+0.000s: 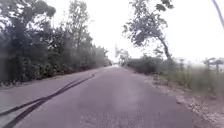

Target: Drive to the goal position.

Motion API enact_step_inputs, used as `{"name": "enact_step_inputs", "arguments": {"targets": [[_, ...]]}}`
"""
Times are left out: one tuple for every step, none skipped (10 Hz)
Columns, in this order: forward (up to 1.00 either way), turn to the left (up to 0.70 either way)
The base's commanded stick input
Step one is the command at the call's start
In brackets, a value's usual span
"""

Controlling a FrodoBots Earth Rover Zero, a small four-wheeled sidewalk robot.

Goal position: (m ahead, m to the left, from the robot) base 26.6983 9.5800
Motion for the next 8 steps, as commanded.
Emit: {"name": "enact_step_inputs", "arguments": {"targets": [[1.00, 0.00], [1.00, 0.00], [1.00, 0.00], [1.00, 0.00], [1.00, 0.00], [1.00, 0.00], [1.00, 0.00], [1.00, 0.00]]}}
